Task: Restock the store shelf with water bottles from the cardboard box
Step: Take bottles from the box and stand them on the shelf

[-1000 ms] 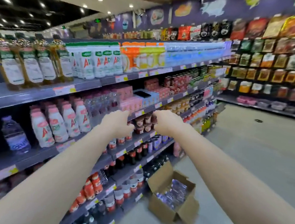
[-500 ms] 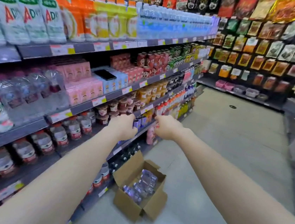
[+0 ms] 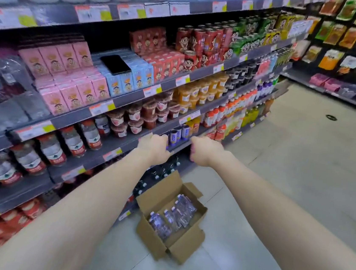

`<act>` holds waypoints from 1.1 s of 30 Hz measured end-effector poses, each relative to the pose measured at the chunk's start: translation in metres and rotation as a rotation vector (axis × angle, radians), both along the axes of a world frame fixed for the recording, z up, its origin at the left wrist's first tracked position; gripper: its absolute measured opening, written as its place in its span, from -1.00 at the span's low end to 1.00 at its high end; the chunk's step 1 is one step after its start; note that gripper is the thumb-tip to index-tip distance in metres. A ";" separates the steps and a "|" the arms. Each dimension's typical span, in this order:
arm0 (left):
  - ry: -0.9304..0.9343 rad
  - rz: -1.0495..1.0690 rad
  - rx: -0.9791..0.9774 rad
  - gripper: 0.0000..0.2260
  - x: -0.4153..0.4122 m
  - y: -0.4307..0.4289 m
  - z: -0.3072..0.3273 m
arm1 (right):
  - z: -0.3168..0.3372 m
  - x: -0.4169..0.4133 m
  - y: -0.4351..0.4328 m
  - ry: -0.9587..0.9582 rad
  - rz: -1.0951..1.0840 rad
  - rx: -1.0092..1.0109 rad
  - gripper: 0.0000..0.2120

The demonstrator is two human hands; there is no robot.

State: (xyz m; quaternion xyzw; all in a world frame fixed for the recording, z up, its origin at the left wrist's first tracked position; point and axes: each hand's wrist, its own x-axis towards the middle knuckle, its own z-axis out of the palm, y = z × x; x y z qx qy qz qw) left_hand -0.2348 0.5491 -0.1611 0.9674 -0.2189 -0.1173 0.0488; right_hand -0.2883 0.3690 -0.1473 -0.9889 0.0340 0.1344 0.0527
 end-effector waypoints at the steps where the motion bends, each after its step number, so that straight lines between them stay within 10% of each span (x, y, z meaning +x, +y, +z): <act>1: 0.009 0.025 0.005 -0.54 0.005 -0.007 -0.007 | -0.007 0.012 -0.010 0.018 0.036 0.009 -0.95; 7: 0.166 0.269 0.011 -0.67 0.028 -0.036 -0.050 | -0.053 0.076 -0.049 0.143 0.218 0.100 -0.47; 33: 0.585 0.691 0.187 -0.61 0.072 -0.049 -0.434 | -0.445 0.247 -0.061 0.610 0.325 0.087 -0.70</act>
